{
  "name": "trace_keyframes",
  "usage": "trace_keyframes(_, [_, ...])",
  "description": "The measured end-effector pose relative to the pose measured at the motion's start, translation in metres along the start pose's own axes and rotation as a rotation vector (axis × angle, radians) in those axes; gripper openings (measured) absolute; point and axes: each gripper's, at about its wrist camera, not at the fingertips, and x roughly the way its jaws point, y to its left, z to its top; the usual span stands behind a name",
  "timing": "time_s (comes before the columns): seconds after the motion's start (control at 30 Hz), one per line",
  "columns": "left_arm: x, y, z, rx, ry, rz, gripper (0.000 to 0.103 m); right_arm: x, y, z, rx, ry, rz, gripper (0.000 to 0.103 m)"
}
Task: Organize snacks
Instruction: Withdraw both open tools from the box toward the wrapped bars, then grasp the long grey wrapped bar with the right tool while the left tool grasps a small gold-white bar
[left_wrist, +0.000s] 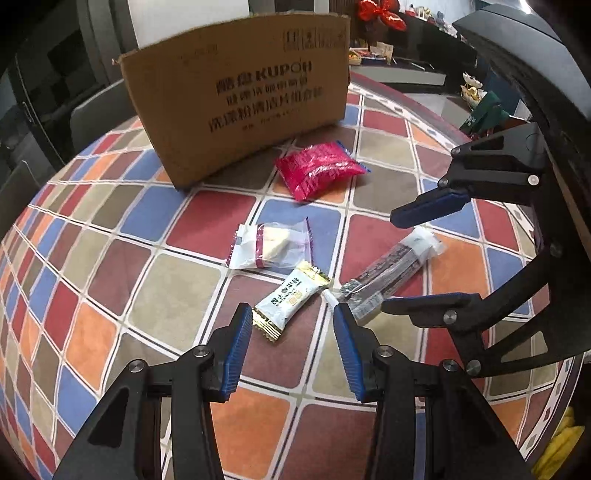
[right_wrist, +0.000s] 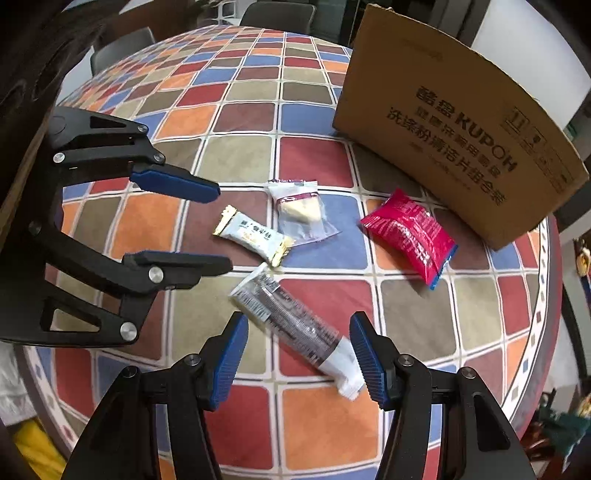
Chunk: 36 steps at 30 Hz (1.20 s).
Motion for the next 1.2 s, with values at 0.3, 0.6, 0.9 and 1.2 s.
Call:
trace_keyframes(0.3, [0.019,0.009,0.006,-0.011,0.018,-0.036,0.045,0.022,-0.003,0.002,-0.037,0.033,0.029,0.058])
trace_keyframes(0.6, [0.028,0.012,0.008,-0.062,0.014,-0.043,0.039,0.024,-0.015,0.0,0.061,-0.003,0.054,0.04])
trace_keyframes(0.9, [0.024,0.008,0.003,-0.096,-0.004,-0.032,0.019,0.017,-0.025,-0.01,0.216,-0.048,0.049,0.025])
trace_keyframes(1.2, [0.003,-0.003,0.0,-0.129,-0.042,-0.038,0.019,0.001,-0.03,-0.021,0.329,-0.109,0.057,0.023])
